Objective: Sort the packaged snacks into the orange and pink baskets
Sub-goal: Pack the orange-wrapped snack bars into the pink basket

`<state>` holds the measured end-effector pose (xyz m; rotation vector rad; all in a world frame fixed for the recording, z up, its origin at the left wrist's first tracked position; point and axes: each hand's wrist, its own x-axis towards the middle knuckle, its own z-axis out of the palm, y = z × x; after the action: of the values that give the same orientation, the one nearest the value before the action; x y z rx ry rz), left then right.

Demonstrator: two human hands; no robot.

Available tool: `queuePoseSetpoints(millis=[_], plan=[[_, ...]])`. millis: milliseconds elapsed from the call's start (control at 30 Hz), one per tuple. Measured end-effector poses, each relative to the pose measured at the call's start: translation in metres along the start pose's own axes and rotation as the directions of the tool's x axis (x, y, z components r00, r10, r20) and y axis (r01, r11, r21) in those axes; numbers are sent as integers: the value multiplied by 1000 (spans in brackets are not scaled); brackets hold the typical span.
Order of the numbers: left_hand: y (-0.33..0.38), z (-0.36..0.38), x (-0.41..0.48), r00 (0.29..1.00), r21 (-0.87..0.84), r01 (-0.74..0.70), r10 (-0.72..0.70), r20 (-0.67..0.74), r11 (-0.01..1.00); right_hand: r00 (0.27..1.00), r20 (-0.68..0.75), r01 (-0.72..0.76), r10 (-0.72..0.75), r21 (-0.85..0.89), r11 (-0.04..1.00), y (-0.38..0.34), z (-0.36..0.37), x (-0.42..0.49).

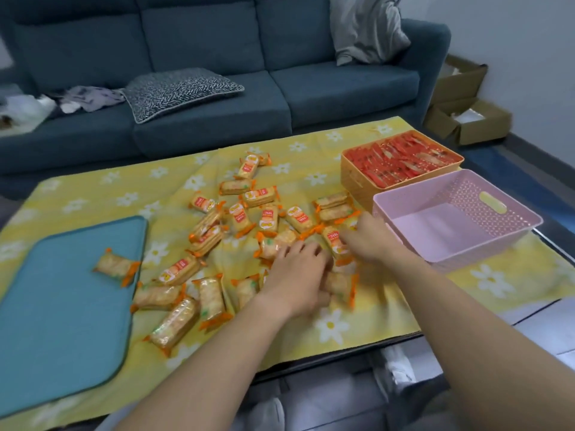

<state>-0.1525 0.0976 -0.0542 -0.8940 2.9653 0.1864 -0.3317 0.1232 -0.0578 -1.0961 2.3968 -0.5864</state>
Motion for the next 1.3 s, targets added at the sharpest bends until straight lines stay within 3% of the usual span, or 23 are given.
queuePoseSetpoints(millis=[100, 167, 267, 400, 533, 667, 733, 800, 900, 1000, 1100, 1200, 1300], plan=[[-14, -19, -5, 987, -182, 143, -155, -52, 973, 1000, -10, 5, -5, 53, 999, -9, 0, 4], [-30, -22, -6, 976, -201, 207, -215, -19, 957, 1000, 10, -10, 10, 11, 1000, -17, 4, 1], [-46, -10, -8, 968, -5, 229, -227, 110, 973, 994, 96, -34, 45, -114, 993, -25, 18, -3], [-53, 5, -4, 964, 130, 231, -244, 101, 964, 992, 92, -71, 90, -185, 980, -32, 27, 4], [-63, 11, -9, 967, 110, 246, -252, 40, 963, 990, 84, -110, 111, -15, 994, -48, 21, 12], [-88, -8, -12, 947, -147, 322, -316, 59, 935, 998, -20, 59, -56, 205, 977, -64, 23, 17], [-107, -16, -14, 902, -393, 420, -425, 78, 818, 984, 2, 169, -175, 259, 951, -71, 28, 17], [-123, -17, -17, 813, -668, 486, -573, 108, 564, 962, 89, 232, -260, 238, 943, -77, 35, 15], [-134, -7, -15, 669, -853, 479, -714, 204, 205, 919, 217, 324, -328, 54, 944, -84, 49, 15], [-129, 3, -9, 629, -894, 447, -721, 291, 29, 897, 300, 359, -326, -60, 932, -88, 61, 16], [-119, 5, -9, 632, -900, 401, -659, 408, -172, 896, 366, 352, -253, -236, 906, -92, 62, 16], [-107, 5, -9, 632, -870, 356, -598, 493, -341, 931, 335, 287, -144, -427, 858, -98, 58, 7], [-99, 1, -7, 624, -829, 282, -565, 541, -483, 952, 301, 176, -56, -390, 904, -97, 55, 2]])
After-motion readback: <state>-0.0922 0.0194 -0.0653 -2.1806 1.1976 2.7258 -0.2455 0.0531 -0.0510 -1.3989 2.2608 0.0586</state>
